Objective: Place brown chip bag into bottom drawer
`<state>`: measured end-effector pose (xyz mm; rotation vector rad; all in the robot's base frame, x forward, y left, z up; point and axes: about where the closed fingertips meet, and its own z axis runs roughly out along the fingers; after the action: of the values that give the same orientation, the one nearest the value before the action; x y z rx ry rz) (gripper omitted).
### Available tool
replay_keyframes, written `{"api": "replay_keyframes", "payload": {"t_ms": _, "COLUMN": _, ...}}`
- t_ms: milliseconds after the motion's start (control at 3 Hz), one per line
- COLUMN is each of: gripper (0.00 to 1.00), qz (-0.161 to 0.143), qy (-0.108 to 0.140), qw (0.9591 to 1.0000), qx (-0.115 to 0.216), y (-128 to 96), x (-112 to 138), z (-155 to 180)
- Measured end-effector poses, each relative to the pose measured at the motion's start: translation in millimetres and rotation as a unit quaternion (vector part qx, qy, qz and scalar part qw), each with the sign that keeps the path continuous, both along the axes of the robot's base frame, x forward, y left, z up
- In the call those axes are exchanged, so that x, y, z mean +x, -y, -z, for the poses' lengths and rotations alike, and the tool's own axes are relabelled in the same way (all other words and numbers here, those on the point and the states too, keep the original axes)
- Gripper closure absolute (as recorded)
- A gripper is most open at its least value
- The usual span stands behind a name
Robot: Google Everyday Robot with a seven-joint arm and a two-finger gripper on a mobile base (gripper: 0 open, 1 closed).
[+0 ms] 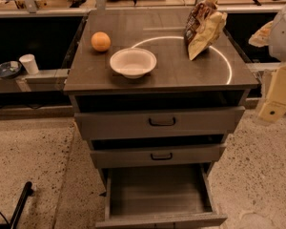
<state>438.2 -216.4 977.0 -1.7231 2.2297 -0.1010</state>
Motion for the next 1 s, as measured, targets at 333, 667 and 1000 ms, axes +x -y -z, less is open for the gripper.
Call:
{"api": "replay_keyframes", "payload": {"t_ms": 333, "gripper": 0.0, "qz": 0.006, "qy": -0.001, "qw": 1.0, "qx": 0.003, "y": 1, "x": 6, "z": 2}}
{"api": "replay_keyframes", "payload": {"t_ms": 667, "gripper": 0.0, "qz": 0.028, "qy": -0.007, "qw": 0.9995, "qx": 0.016, "y": 4, "x": 30, "z": 14}}
{"api": "replay_keyframes", "payload": {"t_ms": 1000, "gripper": 0.0, "qz": 0.058, "qy": -0.003, "qw": 0.9979, "qx": 0.028, "y": 22, "x": 86, "z": 26}}
